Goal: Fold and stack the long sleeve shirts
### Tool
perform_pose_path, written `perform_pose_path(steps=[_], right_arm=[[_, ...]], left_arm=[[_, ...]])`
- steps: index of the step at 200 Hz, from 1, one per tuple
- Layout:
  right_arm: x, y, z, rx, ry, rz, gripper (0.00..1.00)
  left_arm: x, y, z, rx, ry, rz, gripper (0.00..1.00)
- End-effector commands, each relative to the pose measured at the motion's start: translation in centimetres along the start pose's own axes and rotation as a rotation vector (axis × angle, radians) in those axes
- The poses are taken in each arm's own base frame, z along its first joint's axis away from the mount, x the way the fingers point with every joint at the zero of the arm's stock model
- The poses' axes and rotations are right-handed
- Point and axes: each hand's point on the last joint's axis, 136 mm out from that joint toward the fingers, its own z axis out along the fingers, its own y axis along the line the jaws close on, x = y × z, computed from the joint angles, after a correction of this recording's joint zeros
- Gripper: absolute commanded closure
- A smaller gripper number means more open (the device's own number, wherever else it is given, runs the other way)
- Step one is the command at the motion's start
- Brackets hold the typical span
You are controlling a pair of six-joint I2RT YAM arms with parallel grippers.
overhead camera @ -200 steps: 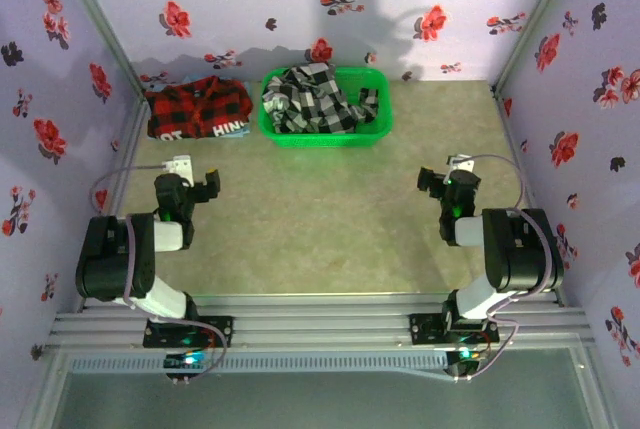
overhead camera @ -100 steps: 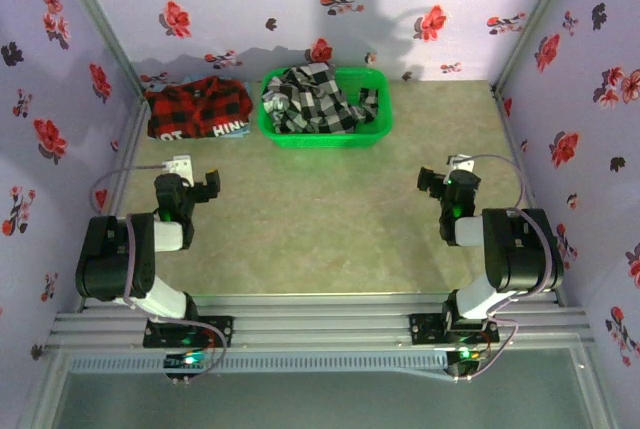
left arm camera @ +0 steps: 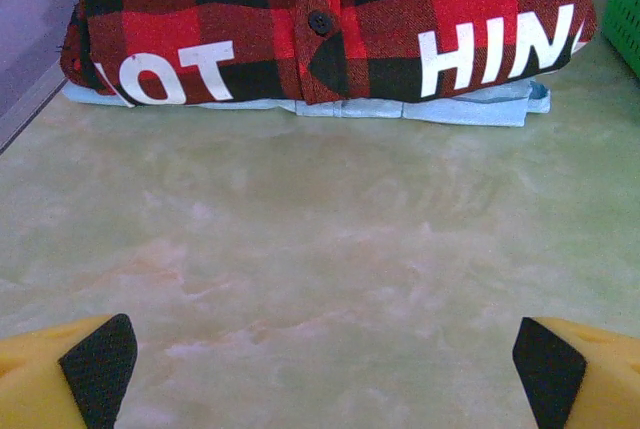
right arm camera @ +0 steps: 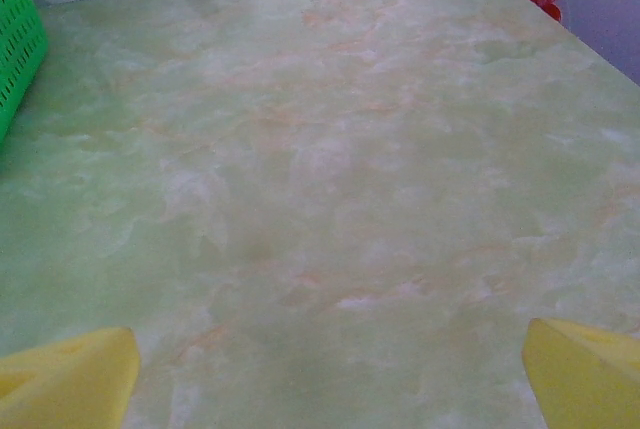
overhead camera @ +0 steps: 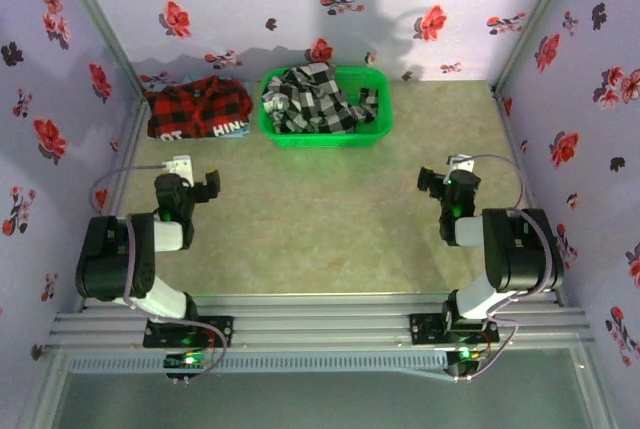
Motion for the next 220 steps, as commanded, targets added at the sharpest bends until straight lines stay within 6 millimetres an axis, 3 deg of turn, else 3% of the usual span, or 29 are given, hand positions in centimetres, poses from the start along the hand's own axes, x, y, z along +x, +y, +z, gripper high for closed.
perform_pose_path(steps=[1, 25, 50, 81, 102, 134, 169, 199, 220], right_arm=[[-1.1, 0.1, 0.2, -0.008, -0.032, -0.005, 0.01], [-2.1, 0.2, -0.2, -0.009, -0.043, -0.01, 0.01], [-3.5, 0.2, -1.9, 0.003, -0.005, 0.01, 0.01], [-7.0, 1.6, -7.0, 0.001, 0.0, 0.05, 0.01], [-7.6, 2.0, -10.0, 0.002, 0.136, 0.166, 0.01], [-8.9, 4.6, -12.3, -0.105, 0.287, 0.239, 0.01], [-9.7, 9.2, -10.6, -0.257, 0.553, 0.282, 0.01], [-10.9, 11.8, -6.6, -0.322, 0.611, 0.325, 0.07], [-11.4, 13.9, -3.2, -0.382, 0.631, 0.386, 0.15]], left_arm=[[-1.1, 0.1, 0.2, -0.015, -0.023, 0.023, 0.0], [-2.8, 0.2, -0.9, -0.017, -0.028, 0.025, 0.0], [-5.4, -0.1, -3.1, -0.001, -0.058, 0.019, 0.0], [-10.6, -2.0, -7.4, 0.071, -0.081, -0.074, 0.0], [-13.3, -4.0, -10.4, 0.158, 0.005, -0.191, 0.0], [-13.3, -7.7, -12.9, 0.218, 0.296, -0.33, 0.0], [-13.1, -12.9, -14.8, 0.349, 0.485, -0.319, 0.0], [-13.6, -15.6, -16.0, 0.406, 0.521, -0.306, 0.0], [-12.9, -17.4, -16.9, 0.448, 0.543, -0.299, 0.0]])
